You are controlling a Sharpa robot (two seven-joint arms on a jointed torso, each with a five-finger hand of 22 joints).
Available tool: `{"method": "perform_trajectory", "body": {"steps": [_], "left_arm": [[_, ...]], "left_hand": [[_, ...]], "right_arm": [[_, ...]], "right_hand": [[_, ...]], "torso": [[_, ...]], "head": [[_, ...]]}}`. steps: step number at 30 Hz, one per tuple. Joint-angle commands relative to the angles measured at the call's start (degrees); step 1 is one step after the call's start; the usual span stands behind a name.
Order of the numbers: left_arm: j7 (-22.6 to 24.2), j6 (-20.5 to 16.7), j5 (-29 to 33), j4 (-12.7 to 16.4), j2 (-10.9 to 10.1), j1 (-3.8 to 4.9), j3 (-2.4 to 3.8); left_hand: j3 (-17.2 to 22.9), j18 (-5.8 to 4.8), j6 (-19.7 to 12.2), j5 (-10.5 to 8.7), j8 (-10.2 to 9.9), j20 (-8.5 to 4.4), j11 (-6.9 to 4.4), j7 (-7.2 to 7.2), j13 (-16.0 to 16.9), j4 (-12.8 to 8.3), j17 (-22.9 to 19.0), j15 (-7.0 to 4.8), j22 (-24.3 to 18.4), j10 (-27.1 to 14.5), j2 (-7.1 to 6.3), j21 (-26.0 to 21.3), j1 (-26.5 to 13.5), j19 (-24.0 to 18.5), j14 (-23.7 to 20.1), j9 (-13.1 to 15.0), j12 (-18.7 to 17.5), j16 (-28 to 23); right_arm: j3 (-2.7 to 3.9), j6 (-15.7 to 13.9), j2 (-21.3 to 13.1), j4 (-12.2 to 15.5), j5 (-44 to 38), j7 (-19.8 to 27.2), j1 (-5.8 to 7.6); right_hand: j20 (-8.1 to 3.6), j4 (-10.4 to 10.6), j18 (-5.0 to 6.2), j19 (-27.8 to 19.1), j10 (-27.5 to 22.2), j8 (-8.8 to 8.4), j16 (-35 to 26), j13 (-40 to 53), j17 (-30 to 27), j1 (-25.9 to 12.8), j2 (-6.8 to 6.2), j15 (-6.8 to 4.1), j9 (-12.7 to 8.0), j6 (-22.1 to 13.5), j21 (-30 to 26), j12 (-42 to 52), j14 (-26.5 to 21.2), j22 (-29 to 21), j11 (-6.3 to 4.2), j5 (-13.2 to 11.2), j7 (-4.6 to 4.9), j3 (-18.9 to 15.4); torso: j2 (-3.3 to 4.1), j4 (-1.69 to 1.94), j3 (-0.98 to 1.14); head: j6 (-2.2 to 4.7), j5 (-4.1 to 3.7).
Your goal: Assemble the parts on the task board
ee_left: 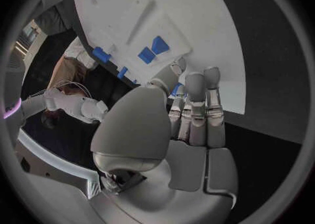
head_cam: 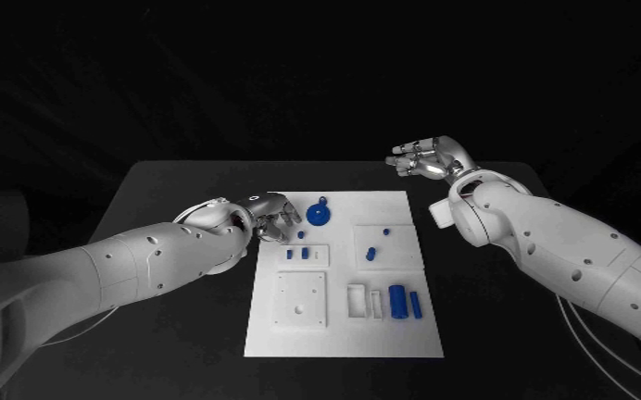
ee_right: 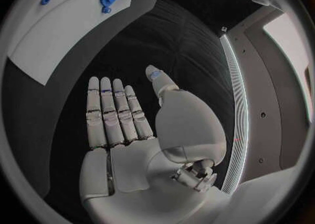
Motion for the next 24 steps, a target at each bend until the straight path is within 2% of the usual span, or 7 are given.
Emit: {"method": "perform_trajectory", "body": {"steps": [1,5,7,9,14,17,24], "left_arm": [[0.88,-3.05,2.27,-0.42,-0.48,0.1,0.56],[2.36,-5.24,7.93,-0.7,-1.63,0.41,1.42],[3.46,-5.78,14.58,-0.68,-2.36,0.77,1.83],[5.56,-5.76,26.08,-0.27,-3.44,1.39,2.17],[9.67,-4.26,42.17,1.89,-5.68,2.42,2.59],[11.56,-2.74,48.52,4.18,-7.27,2.85,2.83],[13.67,-0.77,55.51,8.86,-9.8,3.18,3.02]], "left_hand": [[1.09,-0.74,1.55,0.32,-0.12,-0.52,-0.65,0.89,-0.01,-0.79,-2.48,-0.73,0.39,1.24,-0.19,-1.56,0.78,-2.32,-2.06,0.02,0.09,-4.52],[3.39,-2.64,4.97,0.31,0.16,-0.18,-0.24,2.36,-0.02,-1.79,-6.7,-0.02,-0.46,1.27,-0.08,-5.23,1.34,-7.58,-6.77,0.19,0.21,-13.16],[5.37,-2.91,5.91,-0.56,0.17,0.06,-0.06,2.83,-0.01,-2.52,-8.82,0.46,-1.45,1.65,0.2,-7.29,1.46,-9.55,-7.6,0.18,0.25,-17.52],[9.6,-2.65,7.34,-0.73,0.28,0.29,-0.13,3.4,0.01,-3.57,-11.48,0.78,-2.94,4.04,0.14,-9.87,-0.12,-10.11,-6.33,0.22,0.53,-23.3],[10.1,-3.54,8.08,-0.96,0.16,0.65,-1.07,3.19,-0.02,-2.66,-12.78,0.9,-3.05,8.26,0.97,-11.72,-2.57,-11.56,-6.69,0.17,0.24,-27.35],[8.36,-4.35,8.04,-0.85,0.15,1.14,-1.17,3.05,-0.01,-1.49,-13.99,1.46,-4.49,8.58,1.15,-13.98,-4.29,-12.58,-7.0,0.17,0.18,-30.87],[3.95,-4.94,7.63,-1.17,0.14,3.16,-0.38,2.94,0.0,0.19,-16.2,3.61,-13.0,6.31,1.96,-21.86,-5.61,-12.91,-6.37,0.17,0.14,-43.66]], "right_arm": [[0.02,1.87,-0.46,0.26,-1.09,0.9,-0.13],[0.01,3.46,-1.44,0.89,-4.21,1.74,-0.47],[0.01,4.59,-2.05,1.41,-7.14,1.99,-0.78],[0.01,6.14,-2.92,2.35,-11.79,1.99,-1.34],[0.01,9.31,-4.3,4.56,-21.7,0.82,-2.57],[-0.01,10.9,-4.95,6.35,-29.19,-0.77,-3.45],[-0.38,11.64,-5.57,9.63,-43.63,-5.98,-5.21]], "right_hand": [[-0.3,-1.07,0.45,0.68,0.38,-0.06,0.13,-0.1,-0.09,1.0,0.04,-0.18,0.05,1.06,0.04,-0.22,0.73,-0.04,-0.12,-0.08,-0.12,0.49],[-2.25,-4.48,1.41,5.49,2.31,0.09,-0.3,-0.15,-0.06,1.44,0.58,-2.38,0.16,4.65,1.54,-1.53,7.04,0.07,-0.92,-1.08,-0.61,5.79],[-3.37,-5.39,2.06,8.19,3.5,0.13,0.29,-0.17,0.08,1.54,0.77,-3.55,0.18,5.59,2.96,-1.84,10.32,0.62,-1.32,-1.46,-0.83,7.36],[-6.21,-6.37,3.53,16.17,7.2,0.44,3.9,-0.1,1.61,2.43,1.05,-7.05,0.28,7.48,7.98,-1.47,19.55,2.93,-3.0,-2.24,-1.52,7.79],[-10.39,-7.7,2.67,22.36,11.17,0.0,7.54,-0.17,5.65,1.7,0.54,-10.04,0.18,10.4,15.8,-4.15,28.5,7.73,-4.33,-2.54,-2.62,8.43],[-11.7,-7.81,2.53,23.35,10.85,0.03,15.36,-0.13,11.89,1.37,0.27,-10.82,0.21,10.81,21.05,-4.11,28.5,11.71,-4.59,-3.38,-2.92,10.13],[-11.8,-7.71,3.32,23.69,7.97,0.02,24.03,-0.14,19.82,0.47,-1.6,-10.88,0.22,11.32,27.59,-4.07,28.16,17.53,-4.14,-7.89,-3.08,14.23]], "torso": [[-0.06,0.02,0.03],[-0.07,0.02,0.03],[-0.07,-0.02,0.0],[-0.09,-0.01,-0.01],[-0.15,-0.06,-0.09],[-0.24,-0.16,-0.15],[-0.53,-0.36,-0.28]], "head": [[0.08,0.19],[0.17,0.2],[0.26,0.15],[0.44,0.0],[0.71,-0.43],[0.82,-0.87],[1.07,-1.41]]}}
